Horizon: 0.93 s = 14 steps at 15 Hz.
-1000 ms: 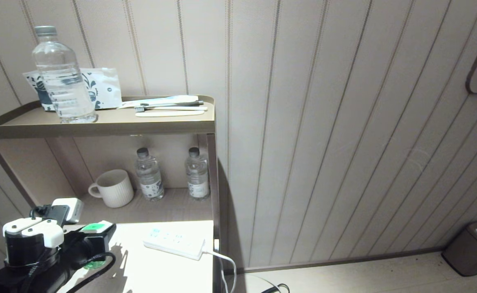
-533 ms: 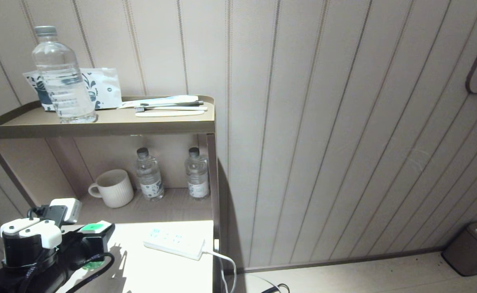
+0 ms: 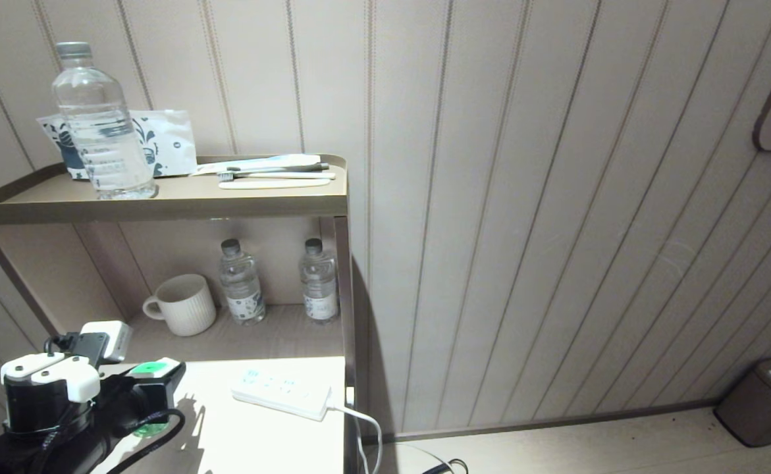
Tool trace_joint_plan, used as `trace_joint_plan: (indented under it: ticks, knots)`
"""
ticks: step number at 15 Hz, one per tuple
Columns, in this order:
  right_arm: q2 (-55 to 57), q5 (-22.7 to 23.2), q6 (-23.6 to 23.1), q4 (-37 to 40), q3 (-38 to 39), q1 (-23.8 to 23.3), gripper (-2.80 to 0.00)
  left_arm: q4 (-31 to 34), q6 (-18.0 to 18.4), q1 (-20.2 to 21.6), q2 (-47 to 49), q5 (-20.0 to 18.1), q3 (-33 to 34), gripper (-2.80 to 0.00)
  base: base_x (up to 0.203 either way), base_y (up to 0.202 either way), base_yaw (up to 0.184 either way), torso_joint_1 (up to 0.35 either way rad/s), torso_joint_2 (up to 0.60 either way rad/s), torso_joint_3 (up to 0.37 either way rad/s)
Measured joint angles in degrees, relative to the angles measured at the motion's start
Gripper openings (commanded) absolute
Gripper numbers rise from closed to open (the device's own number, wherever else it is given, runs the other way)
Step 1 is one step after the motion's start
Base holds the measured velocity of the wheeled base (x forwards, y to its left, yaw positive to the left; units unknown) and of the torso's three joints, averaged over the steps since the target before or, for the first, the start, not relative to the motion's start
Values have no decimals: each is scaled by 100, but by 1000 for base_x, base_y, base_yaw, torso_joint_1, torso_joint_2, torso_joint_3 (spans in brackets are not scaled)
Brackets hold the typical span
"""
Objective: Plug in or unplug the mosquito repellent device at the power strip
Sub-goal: Place the mosquito repellent liquid on the table
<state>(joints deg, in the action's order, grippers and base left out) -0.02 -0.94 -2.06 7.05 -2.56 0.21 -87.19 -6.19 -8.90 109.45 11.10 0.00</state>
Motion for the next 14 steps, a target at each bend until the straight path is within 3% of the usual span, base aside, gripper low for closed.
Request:
trace_joint_plan:
  ticks: [7, 14]
  knots:
    - [2, -2, 5, -4, 0, 1, -280, -1, 0, 0, -26, -4, 0, -280, 0, 0, 0, -4, 9, 4]
    - [0, -2, 16, -5, 0, -3, -280, 4, -33, 14, -201, 30, 0, -280, 0, 0, 0, -146, 327, 173]
